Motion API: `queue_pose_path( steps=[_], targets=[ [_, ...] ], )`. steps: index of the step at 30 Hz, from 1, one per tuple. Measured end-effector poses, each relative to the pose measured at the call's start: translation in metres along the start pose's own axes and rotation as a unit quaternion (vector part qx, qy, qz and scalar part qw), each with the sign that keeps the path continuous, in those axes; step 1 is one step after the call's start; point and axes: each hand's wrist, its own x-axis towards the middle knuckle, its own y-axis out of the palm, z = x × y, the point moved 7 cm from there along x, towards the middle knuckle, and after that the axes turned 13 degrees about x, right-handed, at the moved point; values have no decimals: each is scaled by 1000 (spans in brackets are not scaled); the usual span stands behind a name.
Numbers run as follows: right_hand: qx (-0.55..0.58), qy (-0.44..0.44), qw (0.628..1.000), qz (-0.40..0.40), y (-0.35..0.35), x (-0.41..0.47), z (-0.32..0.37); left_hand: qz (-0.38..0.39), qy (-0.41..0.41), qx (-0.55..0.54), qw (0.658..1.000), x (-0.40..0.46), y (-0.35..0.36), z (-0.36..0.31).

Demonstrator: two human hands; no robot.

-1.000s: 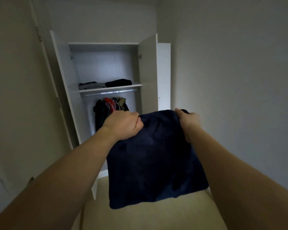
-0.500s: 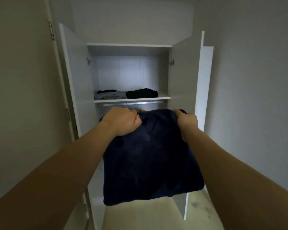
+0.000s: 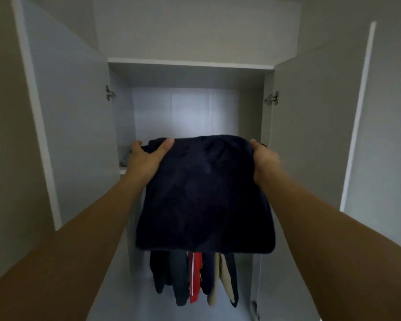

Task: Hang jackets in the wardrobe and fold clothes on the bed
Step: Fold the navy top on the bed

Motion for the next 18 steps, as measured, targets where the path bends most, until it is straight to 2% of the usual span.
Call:
queue_pose_path(
  steps=[2,3,5,7,10,13,18],
  targets=[
    [31,17,999,11,30,46,-4,159,-87,-157,971,41,39,20],
    [41,21,999,13,46,70,-6,217,-96,-173,956,56,53,21],
    [51,25,998,7,73,117,-12,239,-85,-161,954,97,70,23],
    [34,23,999,34,105,169,-19,184,-80,-111,973,148,78,21],
    [2,42,994,102,165,243,-30,52,-59,-21,997,232,79,12],
    [-12,123,982,144,226,300,-45,-53,-41,50,997,306,72,-6],
    [-29,164,964,206,323,358,-58,-157,-44,125,979,401,48,-12]
  ],
)
